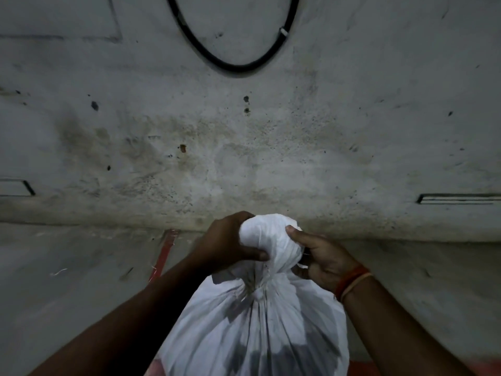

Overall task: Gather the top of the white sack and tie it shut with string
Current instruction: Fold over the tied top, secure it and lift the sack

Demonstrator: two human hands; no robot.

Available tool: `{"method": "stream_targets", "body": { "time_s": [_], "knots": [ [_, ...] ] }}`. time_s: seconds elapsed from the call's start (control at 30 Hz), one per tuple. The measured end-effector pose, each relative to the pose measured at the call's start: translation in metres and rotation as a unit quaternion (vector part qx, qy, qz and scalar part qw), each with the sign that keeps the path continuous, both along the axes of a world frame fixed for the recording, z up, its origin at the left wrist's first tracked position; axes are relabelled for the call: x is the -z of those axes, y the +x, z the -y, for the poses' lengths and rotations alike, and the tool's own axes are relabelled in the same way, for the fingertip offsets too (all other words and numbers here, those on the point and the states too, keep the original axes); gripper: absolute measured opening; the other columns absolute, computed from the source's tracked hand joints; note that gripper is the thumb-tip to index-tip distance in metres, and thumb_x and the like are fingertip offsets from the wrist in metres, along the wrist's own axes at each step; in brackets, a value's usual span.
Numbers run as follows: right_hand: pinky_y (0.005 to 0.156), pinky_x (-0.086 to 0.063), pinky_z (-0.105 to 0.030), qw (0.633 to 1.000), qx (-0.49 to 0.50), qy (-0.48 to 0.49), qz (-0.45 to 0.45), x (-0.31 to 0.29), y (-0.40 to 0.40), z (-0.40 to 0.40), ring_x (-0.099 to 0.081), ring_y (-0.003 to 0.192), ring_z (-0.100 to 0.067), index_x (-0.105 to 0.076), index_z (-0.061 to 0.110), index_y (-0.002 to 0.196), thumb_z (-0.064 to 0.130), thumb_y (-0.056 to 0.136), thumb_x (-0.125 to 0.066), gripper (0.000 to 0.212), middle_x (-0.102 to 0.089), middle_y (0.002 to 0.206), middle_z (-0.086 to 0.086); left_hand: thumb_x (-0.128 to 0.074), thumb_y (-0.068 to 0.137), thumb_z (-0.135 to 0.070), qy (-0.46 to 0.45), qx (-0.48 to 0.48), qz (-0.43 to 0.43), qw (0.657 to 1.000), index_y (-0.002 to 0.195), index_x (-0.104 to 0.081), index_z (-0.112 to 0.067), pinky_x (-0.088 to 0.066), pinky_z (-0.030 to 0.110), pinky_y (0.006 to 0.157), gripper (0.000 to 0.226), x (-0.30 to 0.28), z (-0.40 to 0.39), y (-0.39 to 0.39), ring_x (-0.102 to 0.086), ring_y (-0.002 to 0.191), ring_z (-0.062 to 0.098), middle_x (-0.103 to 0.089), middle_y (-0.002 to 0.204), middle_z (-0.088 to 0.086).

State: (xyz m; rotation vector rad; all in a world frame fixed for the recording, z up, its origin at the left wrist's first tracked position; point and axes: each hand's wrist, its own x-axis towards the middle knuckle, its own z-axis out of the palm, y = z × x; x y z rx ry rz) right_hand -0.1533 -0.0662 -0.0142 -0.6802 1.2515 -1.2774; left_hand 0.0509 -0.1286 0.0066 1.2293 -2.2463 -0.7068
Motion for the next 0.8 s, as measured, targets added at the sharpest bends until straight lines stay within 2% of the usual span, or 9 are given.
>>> {"method": "stream_targets", "body": {
  "time_s": [0.07,0.13,0.23,0.33,0.4,0.47,0.6,0.7,0.8],
  "knots": [
    [0.064,-0.055,-0.031,0.998,0.020,-0.010,0.056,0.004,0.002,0.000,-0.073,0.075,-0.020,-0.074,0.012,0.100,0.025,0.095,-0.062,0.018,-0.078,0.089,-0.007,-0.093,0.045,-0.055,0.037,0.002,-0.017,0.999,0.112,-0.065,-0.038,-0.052,0.020,0.080,0.074,-0.001,-0.002,-0.001,-0.063,0.092,-0.003,-0.069,0.101,-0.022],
    [0.082,-0.059,-0.038,0.993,0.040,-0.035,0.105,0.012,0.005,0.001,-0.073,0.099,-0.027,-0.068,0.004,0.118,0.023,0.099,-0.055,0.031,-0.074,0.113,-0.016,-0.094,0.046,-0.051,0.076,0.022,-0.010,0.997,0.110,-0.066,-0.037,-0.054,0.021,0.081,0.071,-0.005,-0.001,0.000,-0.064,0.091,-0.005,-0.070,0.099,-0.021],
    [0.105,-0.049,-0.049,0.988,0.073,-0.054,0.122,0.031,0.007,0.001,-0.065,0.117,-0.036,-0.064,-0.004,0.125,0.024,0.098,-0.053,0.040,-0.068,0.124,-0.023,-0.094,0.049,-0.047,0.118,0.084,0.050,0.988,0.109,-0.067,-0.037,-0.056,0.027,0.086,0.066,-0.011,0.001,0.004,-0.065,0.095,0.001,-0.072,0.101,-0.018],
    [0.088,-0.056,-0.044,0.990,0.125,-0.061,0.029,0.042,0.007,0.002,-0.072,0.094,-0.033,-0.076,0.002,0.100,0.022,0.097,-0.057,0.028,-0.077,0.098,-0.017,-0.091,0.058,-0.045,0.169,0.124,0.061,0.976,0.108,-0.069,-0.034,-0.057,0.034,0.090,0.056,-0.011,0.005,0.004,-0.068,0.097,0.005,-0.074,0.103,-0.015],
    [0.066,-0.051,-0.033,0.978,0.149,-0.068,-0.131,0.044,0.004,0.005,-0.065,0.069,-0.020,-0.074,0.009,0.074,0.024,0.097,-0.058,0.032,-0.072,0.070,-0.004,-0.085,0.068,-0.046,0.232,0.127,0.021,0.964,0.104,-0.074,-0.027,-0.058,0.040,0.091,0.043,-0.008,0.006,0.005,-0.072,0.095,0.013,-0.077,0.100,-0.006],
    [0.060,-0.042,-0.030,0.950,0.153,-0.081,-0.258,0.045,-0.001,0.007,-0.054,0.062,-0.016,-0.064,0.009,0.069,0.027,0.098,-0.056,0.035,-0.061,0.063,0.000,-0.078,0.076,-0.051,0.308,0.116,-0.020,0.944,0.105,-0.075,-0.017,-0.057,0.044,0.092,0.045,-0.004,0.006,0.007,-0.073,0.097,0.024,-0.077,0.102,0.007],
    [0.068,-0.043,-0.031,0.933,0.107,-0.089,-0.332,0.052,-0.015,0.011,-0.056,0.072,-0.016,-0.061,0.017,0.079,0.029,0.098,-0.056,0.023,-0.061,0.072,0.002,-0.073,0.083,-0.048,0.416,0.088,-0.102,0.899,0.111,-0.067,0.003,-0.052,0.047,0.093,0.059,0.011,0.002,0.008,-0.067,0.100,0.035,-0.066,0.116,0.031],
    [0.075,-0.048,-0.029,0.912,0.100,-0.097,-0.385,0.051,-0.020,0.001,-0.065,0.087,-0.014,-0.066,0.021,0.104,0.039,0.097,-0.057,0.021,-0.071,0.094,0.004,-0.071,0.082,-0.045,0.494,0.069,-0.170,0.850,0.116,-0.067,0.001,-0.045,0.051,0.104,0.057,0.018,0.002,0.010,-0.063,0.108,0.038,-0.065,0.120,0.030],
    [0.083,-0.057,-0.032,0.941,0.032,-0.145,-0.305,0.049,-0.013,-0.019,-0.066,0.104,-0.012,-0.060,0.038,0.118,0.054,0.088,-0.061,0.035,-0.067,0.118,0.004,-0.061,0.089,-0.039,0.532,0.066,-0.225,0.813,0.127,-0.063,-0.005,-0.040,0.053,0.111,0.051,0.024,0.009,0.015,-0.057,0.121,0.041,-0.061,0.129,0.027]
  ]
}}
